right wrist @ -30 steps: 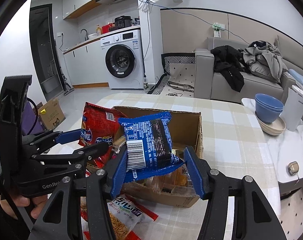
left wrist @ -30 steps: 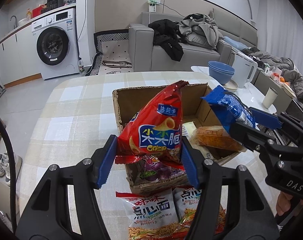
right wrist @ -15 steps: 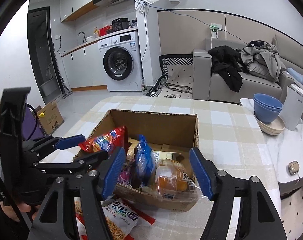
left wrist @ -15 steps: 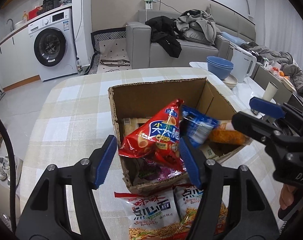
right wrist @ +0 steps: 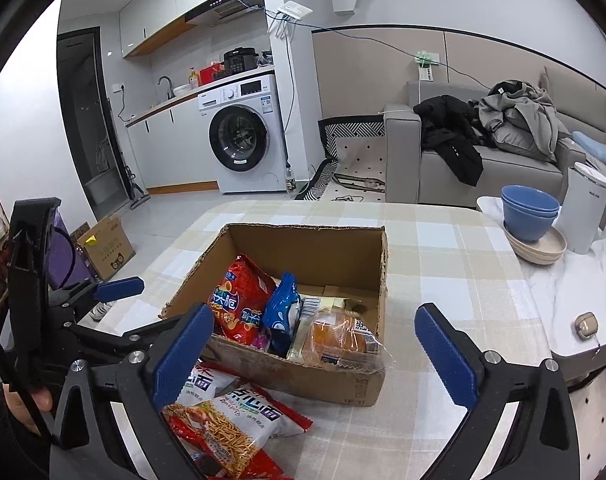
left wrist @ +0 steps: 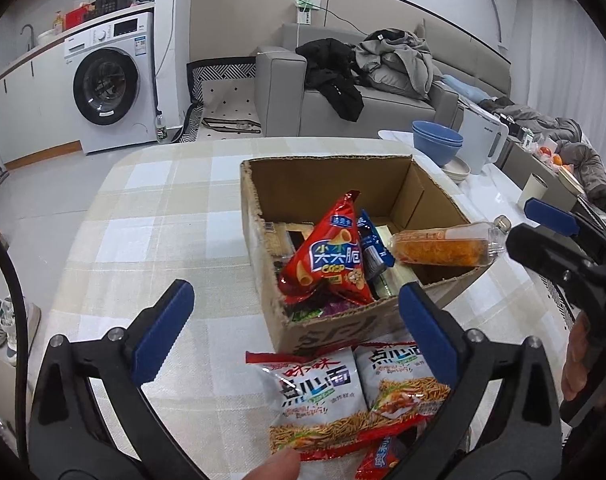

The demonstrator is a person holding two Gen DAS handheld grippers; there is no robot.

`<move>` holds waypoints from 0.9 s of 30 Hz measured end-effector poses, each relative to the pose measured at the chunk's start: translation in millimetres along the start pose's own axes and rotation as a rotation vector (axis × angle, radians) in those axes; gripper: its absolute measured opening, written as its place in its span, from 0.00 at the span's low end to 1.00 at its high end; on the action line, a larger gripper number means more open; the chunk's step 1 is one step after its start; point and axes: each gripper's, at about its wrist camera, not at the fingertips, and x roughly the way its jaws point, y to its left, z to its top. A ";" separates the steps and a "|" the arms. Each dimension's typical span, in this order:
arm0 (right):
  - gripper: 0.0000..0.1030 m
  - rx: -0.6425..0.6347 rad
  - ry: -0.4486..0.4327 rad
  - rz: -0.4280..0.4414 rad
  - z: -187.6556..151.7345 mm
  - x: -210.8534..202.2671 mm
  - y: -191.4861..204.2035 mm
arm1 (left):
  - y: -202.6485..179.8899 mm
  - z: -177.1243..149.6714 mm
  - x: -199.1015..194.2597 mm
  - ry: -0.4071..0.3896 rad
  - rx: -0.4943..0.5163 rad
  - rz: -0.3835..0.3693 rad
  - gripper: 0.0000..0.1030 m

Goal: Organize snacks
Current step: 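Drop both packets into the cardboard box by opening both tools, then withdraw both tools from the box toward the remaining snacks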

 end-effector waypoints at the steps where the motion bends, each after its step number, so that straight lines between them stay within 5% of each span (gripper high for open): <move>1: 1.00 0.003 -0.006 0.004 -0.7 -2.3 -0.1 | 2.2 -0.7 -2.3 -0.001 -0.006 0.000 0.99; 27: 1.00 0.024 0.057 0.025 -58.3 -31.8 9.9 | 15.5 -65.4 -53.9 -0.016 -0.026 0.058 0.99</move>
